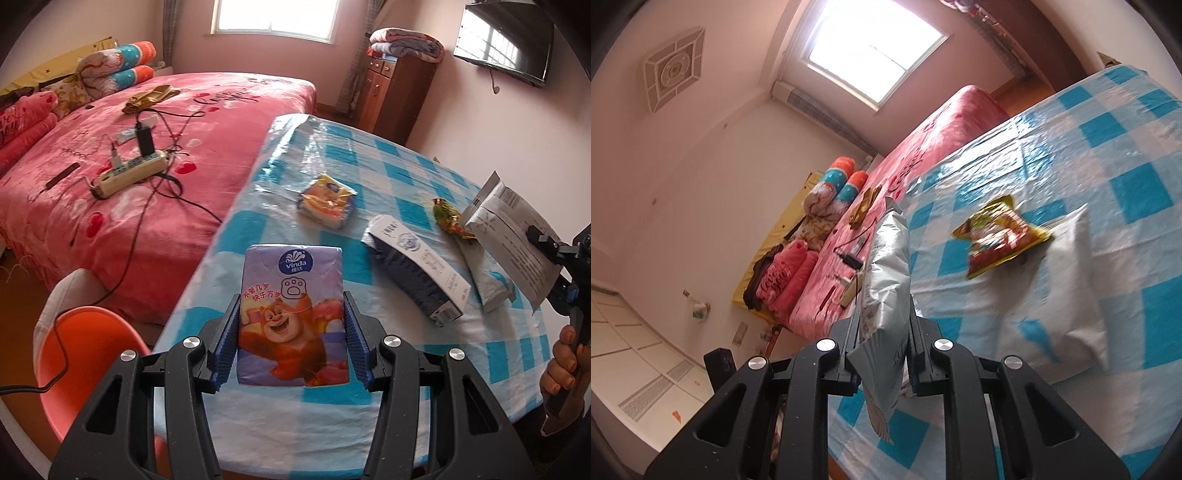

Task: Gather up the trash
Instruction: 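Carry the tissue pack and mailer bag with both tools over the orange bucket, then open both tools to drop the tissue pack and mailer bag into the bucket, then move both open tools back toward the remaining items on the table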

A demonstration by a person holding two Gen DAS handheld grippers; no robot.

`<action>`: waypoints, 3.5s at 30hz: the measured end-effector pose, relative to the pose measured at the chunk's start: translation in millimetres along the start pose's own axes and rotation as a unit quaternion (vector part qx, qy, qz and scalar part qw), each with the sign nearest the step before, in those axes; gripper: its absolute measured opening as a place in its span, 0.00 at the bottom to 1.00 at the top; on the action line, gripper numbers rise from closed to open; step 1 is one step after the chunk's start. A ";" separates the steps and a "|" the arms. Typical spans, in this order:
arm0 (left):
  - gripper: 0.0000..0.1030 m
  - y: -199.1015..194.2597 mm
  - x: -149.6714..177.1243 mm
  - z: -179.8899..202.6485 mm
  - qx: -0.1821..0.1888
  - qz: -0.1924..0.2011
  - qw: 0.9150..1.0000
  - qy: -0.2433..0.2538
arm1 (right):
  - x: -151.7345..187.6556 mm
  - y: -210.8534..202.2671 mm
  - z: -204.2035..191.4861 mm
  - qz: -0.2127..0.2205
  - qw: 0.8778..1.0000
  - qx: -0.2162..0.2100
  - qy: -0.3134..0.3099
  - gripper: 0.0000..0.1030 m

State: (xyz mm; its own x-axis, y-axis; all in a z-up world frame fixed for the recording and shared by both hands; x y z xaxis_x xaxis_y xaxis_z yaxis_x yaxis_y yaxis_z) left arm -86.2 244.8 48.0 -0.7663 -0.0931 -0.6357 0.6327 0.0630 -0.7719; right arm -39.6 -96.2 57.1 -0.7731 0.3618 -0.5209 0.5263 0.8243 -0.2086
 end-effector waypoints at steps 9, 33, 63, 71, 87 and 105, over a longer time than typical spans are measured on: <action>0.52 -10.4 4.2 -29.7 -0.035 0.015 0.999 -0.009 | 14.2 26.2 -25.0 -0.039 0.999 -0.017 -0.012 0.19; 0.52 -21.1 29.3 -120.2 -0.140 0.014 0.989 -0.046 | 62.5 125.6 -83.7 -0.179 0.981 -0.073 -0.027 0.19; 0.52 -2.5 70.6 -201.9 -0.205 -0.034 0.973 -0.104 | 170.2 265.6 -172.8 -0.369 0.919 -0.106 -0.095 0.19; 0.59 5.5 76.7 -213.6 -0.218 -0.045 0.968 -0.114 | 188.8 293.4 -174.4 -0.394 0.908 -0.088 -0.107 0.24; 0.80 13.2 82.8 -212.8 -0.249 -0.063 0.960 -0.111 | 170.4 248.1 -173.1 -0.314 0.923 0.000 -0.221 0.80; 0.84 -11.3 48.5 -143.2 -0.227 -0.020 0.972 -0.052 | 135.9 165.0 -139.5 -0.211 0.943 0.073 -0.248 0.87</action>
State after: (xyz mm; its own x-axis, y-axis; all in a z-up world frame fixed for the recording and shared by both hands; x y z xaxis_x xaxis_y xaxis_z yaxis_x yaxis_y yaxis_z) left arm -146.5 381.9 24.4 -0.7595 -0.2028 -0.6181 0.4694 0.4868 -0.7366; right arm -107.2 149.7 67.3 -0.6830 -0.2622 -0.6817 0.2805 0.7676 -0.5763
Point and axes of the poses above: each gripper's, at about its wrist camera, not at the fingertips, and y roughly the way its jaws point, z to its right, x to its underside, the point moved 2 cm from there along y, roughly the way its jaws point, and after that the axes turned 10 degrees about -x, right-handed, at the moved point
